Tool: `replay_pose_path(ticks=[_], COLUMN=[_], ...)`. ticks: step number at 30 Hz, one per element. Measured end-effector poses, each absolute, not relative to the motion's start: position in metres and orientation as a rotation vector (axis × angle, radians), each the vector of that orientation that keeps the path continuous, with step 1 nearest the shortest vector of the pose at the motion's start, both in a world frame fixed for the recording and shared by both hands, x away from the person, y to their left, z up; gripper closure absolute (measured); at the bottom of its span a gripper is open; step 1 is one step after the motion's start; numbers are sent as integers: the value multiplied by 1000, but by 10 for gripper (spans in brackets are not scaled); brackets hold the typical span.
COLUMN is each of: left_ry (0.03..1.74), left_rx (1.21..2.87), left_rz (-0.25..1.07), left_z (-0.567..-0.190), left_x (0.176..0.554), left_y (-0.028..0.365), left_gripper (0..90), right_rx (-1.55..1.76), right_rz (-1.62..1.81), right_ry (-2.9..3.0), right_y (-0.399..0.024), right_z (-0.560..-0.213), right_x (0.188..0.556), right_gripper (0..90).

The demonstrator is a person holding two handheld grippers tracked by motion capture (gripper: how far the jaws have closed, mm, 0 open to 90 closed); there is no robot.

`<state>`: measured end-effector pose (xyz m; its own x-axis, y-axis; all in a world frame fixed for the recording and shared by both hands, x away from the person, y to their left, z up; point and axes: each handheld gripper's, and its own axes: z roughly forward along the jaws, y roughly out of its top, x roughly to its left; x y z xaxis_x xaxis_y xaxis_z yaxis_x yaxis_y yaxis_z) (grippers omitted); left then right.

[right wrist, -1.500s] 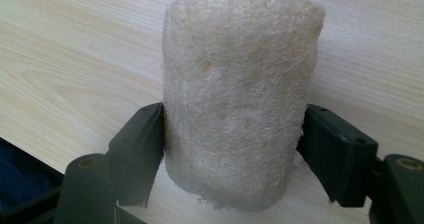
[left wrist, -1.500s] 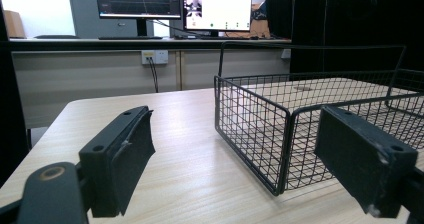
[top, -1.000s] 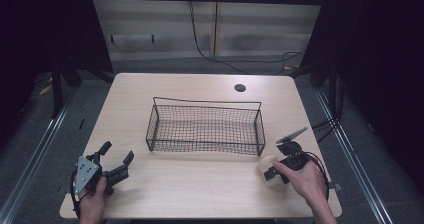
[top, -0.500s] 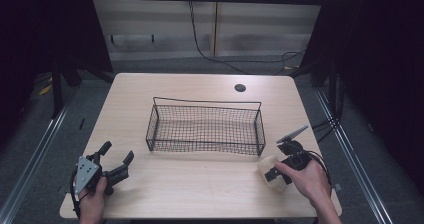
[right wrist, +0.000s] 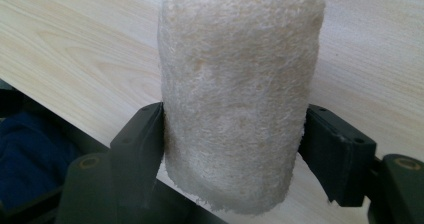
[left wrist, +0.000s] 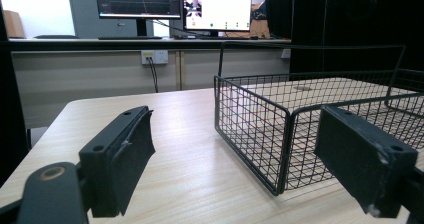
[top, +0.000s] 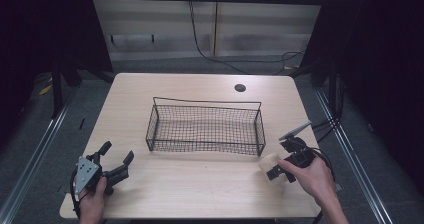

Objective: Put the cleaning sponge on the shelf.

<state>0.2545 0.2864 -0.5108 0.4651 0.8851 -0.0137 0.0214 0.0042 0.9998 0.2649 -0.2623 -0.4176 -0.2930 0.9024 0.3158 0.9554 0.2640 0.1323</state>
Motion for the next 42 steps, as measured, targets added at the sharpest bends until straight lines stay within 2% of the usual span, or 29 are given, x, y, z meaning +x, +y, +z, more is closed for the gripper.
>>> replay_pose_path(ticks=[14,42], left_ry=[864,868], left_rx=[1407,1411], left_rz=[830,830], left_z=[-511,-511], left_x=[255,255], left_y=[286,287], left_gripper=[155,155], right_rx=[-1738,-1665], right_rz=[-473,-490], right_ry=[-2322,-2367], right_y=[-264,-239], right_z=[-401,-361], right_x=[267,294], right_gripper=[290,290])
